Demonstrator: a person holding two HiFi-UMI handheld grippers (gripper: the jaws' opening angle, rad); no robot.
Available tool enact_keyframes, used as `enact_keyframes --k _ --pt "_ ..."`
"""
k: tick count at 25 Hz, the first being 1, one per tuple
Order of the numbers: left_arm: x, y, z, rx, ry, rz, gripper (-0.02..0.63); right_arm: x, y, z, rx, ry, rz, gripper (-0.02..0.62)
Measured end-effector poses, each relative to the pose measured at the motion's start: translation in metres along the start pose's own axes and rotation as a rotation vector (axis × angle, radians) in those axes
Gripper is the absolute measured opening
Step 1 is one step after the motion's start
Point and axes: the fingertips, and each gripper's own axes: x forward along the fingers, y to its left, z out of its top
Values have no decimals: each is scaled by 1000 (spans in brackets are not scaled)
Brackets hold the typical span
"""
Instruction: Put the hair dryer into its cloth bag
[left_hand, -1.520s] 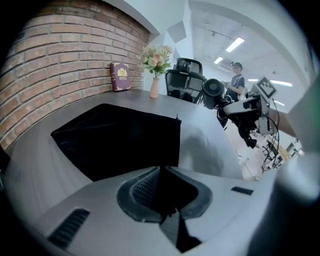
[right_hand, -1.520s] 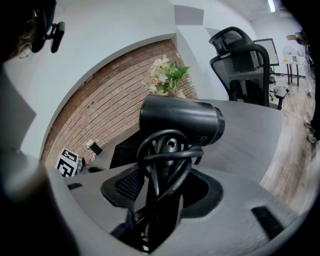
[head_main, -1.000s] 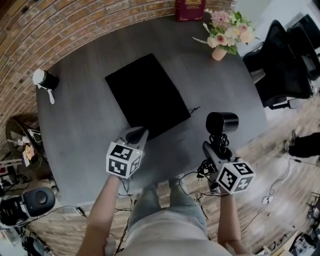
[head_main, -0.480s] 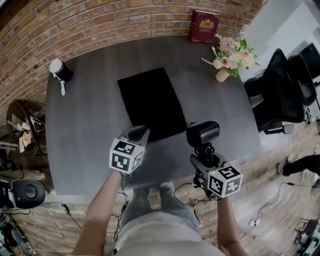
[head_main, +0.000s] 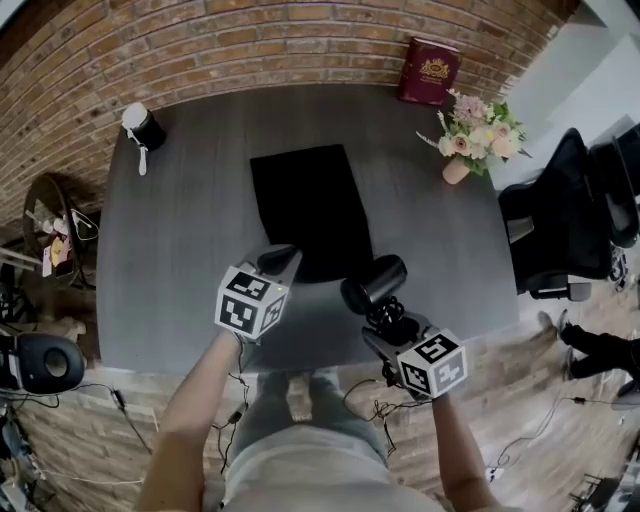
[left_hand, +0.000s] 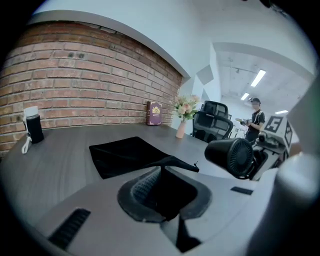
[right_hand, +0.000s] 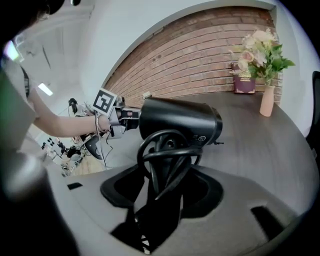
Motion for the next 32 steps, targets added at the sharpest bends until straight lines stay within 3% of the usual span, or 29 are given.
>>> enact_keyframes --k 15,20,25,32 --pt "0 4 3 -3 -29 8 21 38 35 -20 -255 196 288 216" --pt "-2 2 3 -2 -45 -8 21 55 40 -19 -296 256 342 216" --pt "-5 1 4 12 -60 -26 21 69 33 -14 -273 283 339 216" --pt "-11 2 6 8 -83 -45 21 91 8 3 -208 285 227 216"
